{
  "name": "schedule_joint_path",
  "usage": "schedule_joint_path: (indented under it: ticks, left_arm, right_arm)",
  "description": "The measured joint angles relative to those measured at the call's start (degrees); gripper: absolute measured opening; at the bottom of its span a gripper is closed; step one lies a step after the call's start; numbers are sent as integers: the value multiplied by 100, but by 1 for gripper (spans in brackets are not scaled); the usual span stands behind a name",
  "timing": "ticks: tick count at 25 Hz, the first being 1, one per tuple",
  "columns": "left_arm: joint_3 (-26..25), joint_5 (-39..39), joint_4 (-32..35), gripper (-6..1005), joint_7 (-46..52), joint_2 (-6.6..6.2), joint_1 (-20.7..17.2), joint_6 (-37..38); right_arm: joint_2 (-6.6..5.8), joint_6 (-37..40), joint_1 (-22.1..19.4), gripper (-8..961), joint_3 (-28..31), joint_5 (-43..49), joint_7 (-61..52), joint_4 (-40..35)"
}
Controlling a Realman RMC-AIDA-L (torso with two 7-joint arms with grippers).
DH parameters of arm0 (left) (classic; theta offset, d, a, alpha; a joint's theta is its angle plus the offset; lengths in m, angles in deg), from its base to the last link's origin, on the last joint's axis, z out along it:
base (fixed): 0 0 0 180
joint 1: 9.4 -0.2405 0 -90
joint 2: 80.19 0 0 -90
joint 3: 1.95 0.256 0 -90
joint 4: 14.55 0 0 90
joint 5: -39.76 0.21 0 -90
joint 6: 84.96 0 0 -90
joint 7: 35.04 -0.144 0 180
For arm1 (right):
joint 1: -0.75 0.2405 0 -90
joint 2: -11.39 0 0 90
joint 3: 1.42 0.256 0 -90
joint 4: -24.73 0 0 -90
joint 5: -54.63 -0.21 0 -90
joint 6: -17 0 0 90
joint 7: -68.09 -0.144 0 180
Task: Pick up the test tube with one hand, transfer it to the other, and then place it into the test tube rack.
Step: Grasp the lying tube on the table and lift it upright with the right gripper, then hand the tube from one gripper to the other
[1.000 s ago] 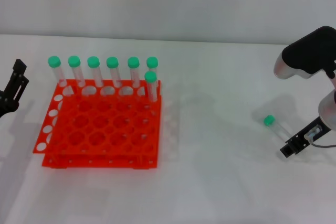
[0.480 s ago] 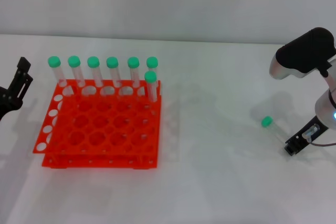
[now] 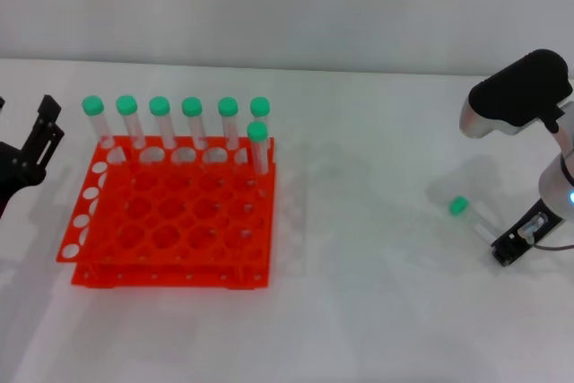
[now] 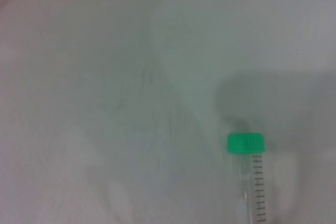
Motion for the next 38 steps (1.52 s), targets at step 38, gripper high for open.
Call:
schedule_joint_path:
  ticks: [38]
  left_arm:
    - [18, 3707, -1101, 638, 5381, -102, 2376, 382]
  right_arm:
    - [12, 2904, -2342, 252, 166, -5176, 5799, -1756]
